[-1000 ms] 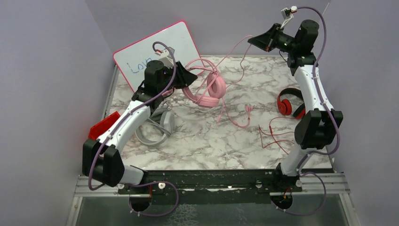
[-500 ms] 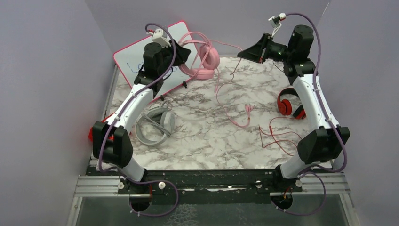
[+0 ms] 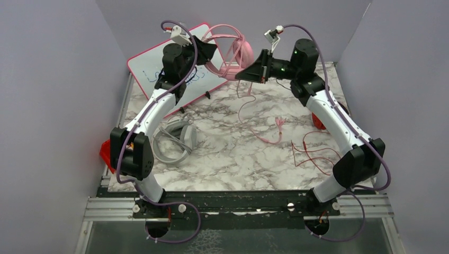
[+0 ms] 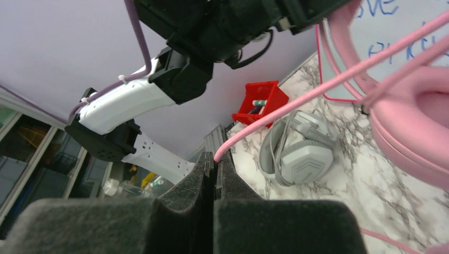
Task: Wrap the headphones
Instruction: Wrap the headphones cable around the headphones.
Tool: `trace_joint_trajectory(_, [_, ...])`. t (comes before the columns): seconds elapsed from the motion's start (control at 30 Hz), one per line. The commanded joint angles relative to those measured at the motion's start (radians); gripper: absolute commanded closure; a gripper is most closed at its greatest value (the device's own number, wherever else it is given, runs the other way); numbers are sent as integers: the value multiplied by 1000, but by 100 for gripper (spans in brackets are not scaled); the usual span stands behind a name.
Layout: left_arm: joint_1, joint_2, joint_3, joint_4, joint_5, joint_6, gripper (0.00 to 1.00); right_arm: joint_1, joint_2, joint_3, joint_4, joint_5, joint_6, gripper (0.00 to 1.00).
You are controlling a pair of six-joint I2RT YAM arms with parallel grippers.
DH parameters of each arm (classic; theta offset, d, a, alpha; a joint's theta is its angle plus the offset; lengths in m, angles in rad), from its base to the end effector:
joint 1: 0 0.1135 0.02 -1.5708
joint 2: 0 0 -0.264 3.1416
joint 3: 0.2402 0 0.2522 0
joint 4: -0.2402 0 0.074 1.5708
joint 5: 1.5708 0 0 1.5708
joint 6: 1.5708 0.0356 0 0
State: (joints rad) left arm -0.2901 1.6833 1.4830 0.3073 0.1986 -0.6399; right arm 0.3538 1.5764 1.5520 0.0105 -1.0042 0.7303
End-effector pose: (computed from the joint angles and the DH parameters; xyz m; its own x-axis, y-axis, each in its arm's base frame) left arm 0.3908 -0.1240 0.3975 -0.1976 -0.5519 -0.8102 0.4368 0.6903 -0.5768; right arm 0.3282 0.1532 0.4302 -0.6617 0.1373 -0.7371 -0.7194 0.1606 0.6758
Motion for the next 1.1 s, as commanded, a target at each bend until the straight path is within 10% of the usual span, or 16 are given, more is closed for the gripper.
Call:
trace_joint_trajectory(0.0, [7,-20,42,183,-24,-116,100,108,-16,40,111,134,52,99])
trace_joint_trajectory(0.53, [35,-77,-43,399,46,-554,100,190,48,171,-80,476,-270,94])
trace_joint_trajectory(1.07, [98,-50,-56,630,81,-829,100,218,-128,-25,-248,414,-437,29])
